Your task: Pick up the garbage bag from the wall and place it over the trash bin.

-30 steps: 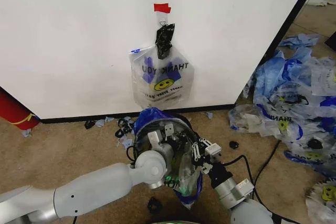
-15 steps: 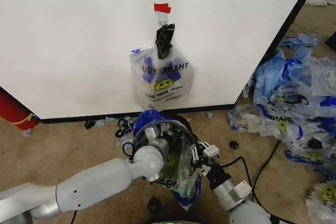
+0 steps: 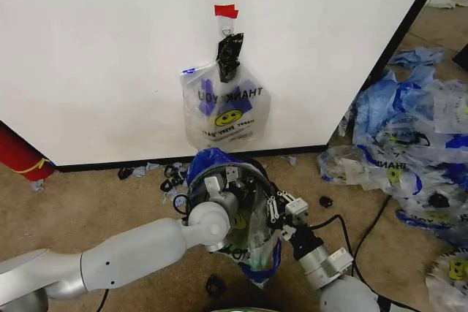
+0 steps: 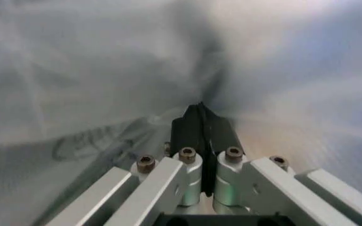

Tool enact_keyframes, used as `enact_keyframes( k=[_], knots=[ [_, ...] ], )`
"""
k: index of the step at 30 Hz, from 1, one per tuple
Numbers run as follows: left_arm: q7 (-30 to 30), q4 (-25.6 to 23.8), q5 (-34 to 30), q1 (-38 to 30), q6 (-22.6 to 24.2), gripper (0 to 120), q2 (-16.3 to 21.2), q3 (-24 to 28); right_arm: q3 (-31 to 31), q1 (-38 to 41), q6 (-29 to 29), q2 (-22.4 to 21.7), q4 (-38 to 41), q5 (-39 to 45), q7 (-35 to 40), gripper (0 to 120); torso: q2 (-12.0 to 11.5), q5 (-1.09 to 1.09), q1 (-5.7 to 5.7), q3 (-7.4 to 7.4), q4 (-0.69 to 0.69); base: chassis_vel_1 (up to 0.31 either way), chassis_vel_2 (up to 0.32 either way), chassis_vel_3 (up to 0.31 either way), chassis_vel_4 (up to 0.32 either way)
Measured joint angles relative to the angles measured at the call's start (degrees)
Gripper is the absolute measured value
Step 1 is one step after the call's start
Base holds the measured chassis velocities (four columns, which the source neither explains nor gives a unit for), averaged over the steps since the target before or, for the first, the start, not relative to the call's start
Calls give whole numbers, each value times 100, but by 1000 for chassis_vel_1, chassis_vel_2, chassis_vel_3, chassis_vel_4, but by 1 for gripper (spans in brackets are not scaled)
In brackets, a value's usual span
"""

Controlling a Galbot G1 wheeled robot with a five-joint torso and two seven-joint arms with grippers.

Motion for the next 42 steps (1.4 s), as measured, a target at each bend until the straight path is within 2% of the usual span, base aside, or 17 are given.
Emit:
enact_keyframes(
  k=[11, 18, 35, 39, 42],
  knots=[
    [-278, -631, -139, -100, 5, 0, 335, 109, 86, 164, -13, 87, -217, 98, 12, 0, 0, 0, 0, 0, 1, 0, 0, 0, 0],
    [-402, -888, -321, -251, 17, 0, 355, 257, 181, 278, -33, 117, -330, 141, 16, 0, 0, 0, 0, 0, 1, 0, 0, 0, 0],
    [-433, -476, -355, -391, 21, 0, -184, 601, 262, 268, -119, -27, -13, 259, 10, 0, 0, 0, 0, 0, 0, 0, 0, 0, 0],
    [-429, -435, -346, -446, 18, 0, -208, 614, 259, 238, -95, -30, -40, 234, -2, 0, 0, 0, 0, 0, 0, 0, 0, 0, 0],
    [-454, -521, -363, -498, 17, 0, -88, 614, 258, 238, -70, -30, -91, 225, -12, 0, 0, 1, 0, 0, 0, 0, 0, 0, 0]
  ],
)
